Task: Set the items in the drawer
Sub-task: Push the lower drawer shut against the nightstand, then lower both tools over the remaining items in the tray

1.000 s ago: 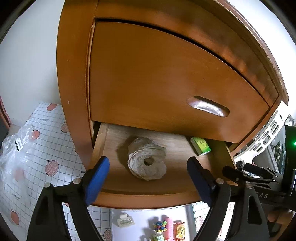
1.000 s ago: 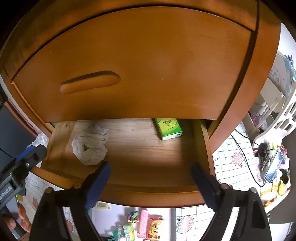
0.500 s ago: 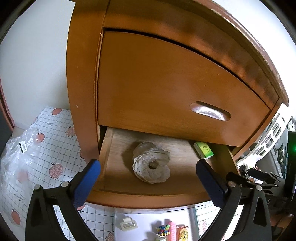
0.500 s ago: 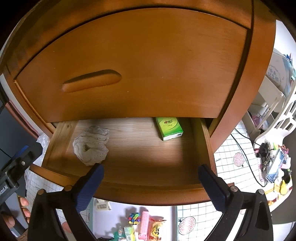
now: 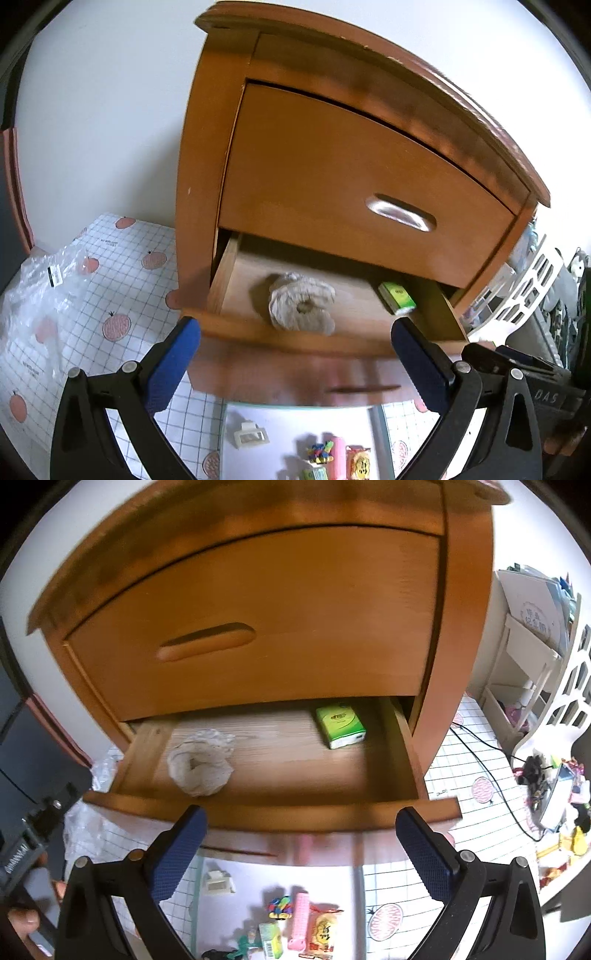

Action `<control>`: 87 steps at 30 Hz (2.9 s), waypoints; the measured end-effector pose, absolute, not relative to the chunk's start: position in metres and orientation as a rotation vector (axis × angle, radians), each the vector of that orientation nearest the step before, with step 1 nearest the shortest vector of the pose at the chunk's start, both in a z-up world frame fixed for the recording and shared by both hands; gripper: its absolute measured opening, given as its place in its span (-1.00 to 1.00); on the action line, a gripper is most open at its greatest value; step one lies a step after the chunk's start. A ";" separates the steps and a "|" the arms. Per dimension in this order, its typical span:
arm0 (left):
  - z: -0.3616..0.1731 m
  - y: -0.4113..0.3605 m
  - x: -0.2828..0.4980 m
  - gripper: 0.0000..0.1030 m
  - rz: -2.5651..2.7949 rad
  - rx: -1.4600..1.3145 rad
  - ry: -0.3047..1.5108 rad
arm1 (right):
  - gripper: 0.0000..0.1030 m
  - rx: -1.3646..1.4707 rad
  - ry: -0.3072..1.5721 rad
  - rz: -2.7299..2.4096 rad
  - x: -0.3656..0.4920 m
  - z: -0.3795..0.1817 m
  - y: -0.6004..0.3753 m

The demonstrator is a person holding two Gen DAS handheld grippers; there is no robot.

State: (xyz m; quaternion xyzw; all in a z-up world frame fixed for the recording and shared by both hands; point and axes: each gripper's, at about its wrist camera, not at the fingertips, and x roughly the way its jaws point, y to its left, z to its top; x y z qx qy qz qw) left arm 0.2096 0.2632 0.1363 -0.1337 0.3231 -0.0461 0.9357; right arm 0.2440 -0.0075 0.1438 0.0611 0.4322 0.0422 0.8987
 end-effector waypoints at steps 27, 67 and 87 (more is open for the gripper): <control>0.034 0.254 0.130 1.00 -0.211 -0.176 0.836 | 1.00 0.084 1.066 0.116 0.146 0.018 0.006; -0.073 0.240 0.098 0.99 -0.321 0.018 1.131 | 0.80 0.064 1.323 0.150 0.153 -0.077 0.034; -0.095 0.218 0.101 0.49 -0.402 0.068 1.194 | 0.36 0.050 1.370 0.201 0.163 -0.102 0.055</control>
